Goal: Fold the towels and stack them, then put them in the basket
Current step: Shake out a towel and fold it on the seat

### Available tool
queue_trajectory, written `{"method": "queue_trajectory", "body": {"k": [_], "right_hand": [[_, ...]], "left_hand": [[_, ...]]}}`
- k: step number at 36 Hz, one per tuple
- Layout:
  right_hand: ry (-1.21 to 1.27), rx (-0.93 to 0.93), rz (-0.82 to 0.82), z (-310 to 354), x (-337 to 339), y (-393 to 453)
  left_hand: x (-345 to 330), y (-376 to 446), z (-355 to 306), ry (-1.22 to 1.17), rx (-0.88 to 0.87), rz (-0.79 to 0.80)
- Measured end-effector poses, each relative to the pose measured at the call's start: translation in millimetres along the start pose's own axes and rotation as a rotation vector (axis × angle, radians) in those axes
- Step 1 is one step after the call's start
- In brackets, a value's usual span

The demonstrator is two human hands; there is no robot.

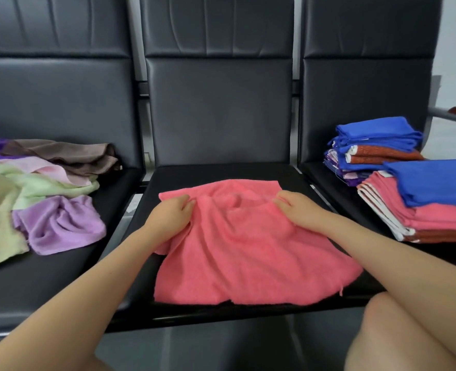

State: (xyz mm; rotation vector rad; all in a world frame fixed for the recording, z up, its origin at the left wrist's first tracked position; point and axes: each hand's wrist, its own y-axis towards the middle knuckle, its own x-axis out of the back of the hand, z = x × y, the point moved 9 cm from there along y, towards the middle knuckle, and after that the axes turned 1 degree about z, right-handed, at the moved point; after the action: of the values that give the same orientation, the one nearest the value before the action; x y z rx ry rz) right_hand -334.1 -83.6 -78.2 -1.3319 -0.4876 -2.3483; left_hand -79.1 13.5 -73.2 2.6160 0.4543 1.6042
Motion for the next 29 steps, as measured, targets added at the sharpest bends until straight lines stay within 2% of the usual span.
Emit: {"method": "queue_trajectory", "body": {"k": [3,6,8,10,13,16,19,21,25,27,29], "right_hand": [[0.047,0.017,0.036,8.7,2.1,-9.3],[0.214,0.010,-0.045,11.8,24.8,-16.7],[0.320,0.010,-0.160,10.8,47.4,-17.4],[0.429,0.016,-0.270,8.5,63.3,-15.7],[0.565,-0.002,-0.314,11.8,69.5,-10.5],[0.566,-0.028,-0.238,16.7,65.6,2.0],[0.461,-0.057,-0.106,18.5,59.4,17.6],[0.371,-0.057,-0.083,17.5,61.4,27.7],[0.410,-0.093,-0.165,5.3,72.5,46.7],[0.463,-0.121,-0.252,-4.4,76.1,55.4],[0.464,-0.163,-0.323,-14.1,72.9,64.2]], "left_hand": [[-5.7,-5.0,-4.8,-0.119,0.010,0.145],[10.8,-2.8,-0.5,-0.330,0.037,0.103],[23.2,1.3,7.2,-0.608,0.095,0.068],[22.9,3.7,16.6,-0.934,0.210,0.109],[21.0,2.8,18.6,-1.165,0.291,0.138],[23.2,6.4,14.1,-1.251,0.323,0.086],[33.5,9.8,20.8,-1.286,0.373,-0.049],[41.0,11.1,35.6,-1.253,0.430,-0.158],[42.6,16.0,64.5,-1.096,0.502,-0.310],[42.2,21.0,64.9,-1.021,0.445,-0.344],[42.7,28.1,61.7,-0.839,0.378,-0.358]]}}
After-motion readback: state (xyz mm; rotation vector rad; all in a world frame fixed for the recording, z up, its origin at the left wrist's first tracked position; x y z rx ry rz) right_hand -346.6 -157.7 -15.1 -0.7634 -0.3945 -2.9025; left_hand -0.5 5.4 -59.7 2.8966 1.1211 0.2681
